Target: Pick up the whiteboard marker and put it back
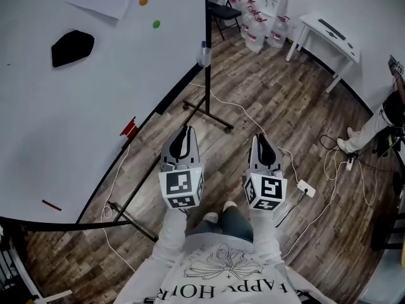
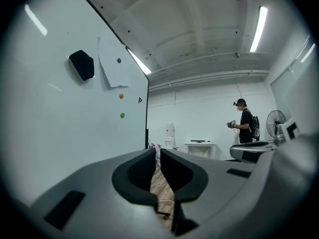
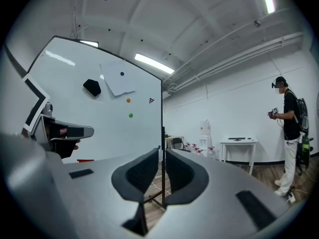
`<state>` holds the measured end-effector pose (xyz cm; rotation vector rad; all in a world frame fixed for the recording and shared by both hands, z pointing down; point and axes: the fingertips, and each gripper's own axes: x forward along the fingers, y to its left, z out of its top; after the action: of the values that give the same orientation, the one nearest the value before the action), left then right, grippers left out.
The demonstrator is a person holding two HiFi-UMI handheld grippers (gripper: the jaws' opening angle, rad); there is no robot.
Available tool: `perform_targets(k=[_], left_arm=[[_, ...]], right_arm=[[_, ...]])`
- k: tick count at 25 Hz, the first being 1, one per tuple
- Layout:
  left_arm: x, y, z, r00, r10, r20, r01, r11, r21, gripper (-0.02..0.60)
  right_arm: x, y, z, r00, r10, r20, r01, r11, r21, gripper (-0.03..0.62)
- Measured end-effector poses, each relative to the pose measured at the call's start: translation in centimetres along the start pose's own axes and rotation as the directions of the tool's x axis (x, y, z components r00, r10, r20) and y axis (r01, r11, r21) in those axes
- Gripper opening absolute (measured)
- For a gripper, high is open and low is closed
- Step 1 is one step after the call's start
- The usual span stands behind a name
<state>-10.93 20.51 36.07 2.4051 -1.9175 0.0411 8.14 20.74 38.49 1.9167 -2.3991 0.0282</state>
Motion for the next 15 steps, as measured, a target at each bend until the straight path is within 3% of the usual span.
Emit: perform_targets(k=[9, 12, 15], left_arm=[[9.1, 0.6, -0.7, 0.999, 0.041, -0.022, -0.041, 0.999, -0.016, 0.011], [12.9, 0.5, -0.9, 0.998, 0.058, -0.018, -0.058, 0.998, -0.020, 0.064], [17.2, -0.4, -0.3, 0.997, 0.082, -0.018, -0.082, 0.997, -0.015, 0.067]], right_arm=[[9.4, -3.0, -1.4, 0.998, 0.062, -0.032, -0.062, 0.998, 0.003, 0.026], [13.2, -4.6, -1.6, 0.996, 0.088, -0.024, -0.088, 0.996, 0.001, 0.025], [17.1, -7.3, -1.0, 0.994, 0.109, -0.019, -0.109, 0.994, -0.001, 0.025]])
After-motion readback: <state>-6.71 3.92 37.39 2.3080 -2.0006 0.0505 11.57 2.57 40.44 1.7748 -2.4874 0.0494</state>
